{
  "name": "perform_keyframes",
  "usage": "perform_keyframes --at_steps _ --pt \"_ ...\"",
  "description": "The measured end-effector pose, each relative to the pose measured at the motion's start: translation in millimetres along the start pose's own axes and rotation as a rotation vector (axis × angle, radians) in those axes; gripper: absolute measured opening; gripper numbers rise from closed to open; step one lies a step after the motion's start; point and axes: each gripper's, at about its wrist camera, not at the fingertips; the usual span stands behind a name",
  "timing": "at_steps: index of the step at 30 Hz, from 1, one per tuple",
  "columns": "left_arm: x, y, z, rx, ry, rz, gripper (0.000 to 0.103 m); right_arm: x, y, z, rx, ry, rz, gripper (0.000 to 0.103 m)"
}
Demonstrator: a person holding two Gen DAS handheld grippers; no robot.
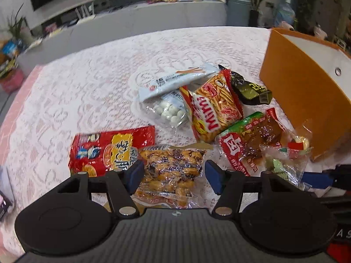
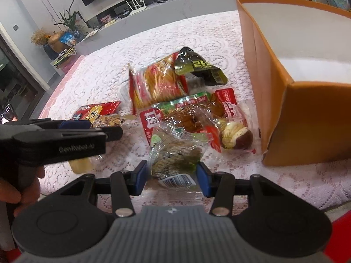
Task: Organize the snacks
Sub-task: 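Grasp the vacuum-packed peanut pack with the left tool and lift it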
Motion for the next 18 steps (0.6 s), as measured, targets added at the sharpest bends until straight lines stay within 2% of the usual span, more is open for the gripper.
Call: perform_keyframes --at_steps 1,2,5,8,9,10,11,12,15,18 --pt "-2 0 0 0.0 0.003 0.006 0.038 -1 0 1 0.003 -0.002 0.005 0.047" --pt "-3 0 -1 -0.013 0.019 0.006 0.025 -1 0 1 0.005 -0.005 0.007 0.047" --pt "-6 -1 2 -0.022 -0.035 0.037 0.025 1 -1 2 0.009 -0.008 0.004 0.047" --pt "-3 -3 7 -0.025 -0.027 0.018 0.026 2 -1 4 0.014 -0.011 -0.002 0.047" --pt "-2 -3 10 -0.023 -0.029 0.006 0.037 2 -1 5 0.016 -0.009 -0.004 0.047" --pt "-1 -3 13 -0.022 -0.037 -0.01 0.054 2 0 5 0.015 -0.007 -0.005 0.047" --pt "-1 -2 17 -0.019 -0.037 -0.025 0.063 2 1 5 0.015 -0.003 -0.003 0.047" --pt "0 -2 21 -0.016 -0.038 -0.048 0.077 2 2 4 0.016 0.001 0.0 0.047" --pt "0 -3 26 -0.033 -0.044 -0.111 0.085 0 5 4 0.02 0.001 0.004 0.047" --pt "-8 -6 24 -0.062 -0.072 -0.093 0.086 2 6 4 0.021 -0.003 -0.013 0.047"
Point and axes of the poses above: each gripper's, at about its wrist camera, not at the fingertips, and z roughly against the way its jaws point, x to its right, y to its top, and after that the axes turned 13 degrees about -y, right-handed
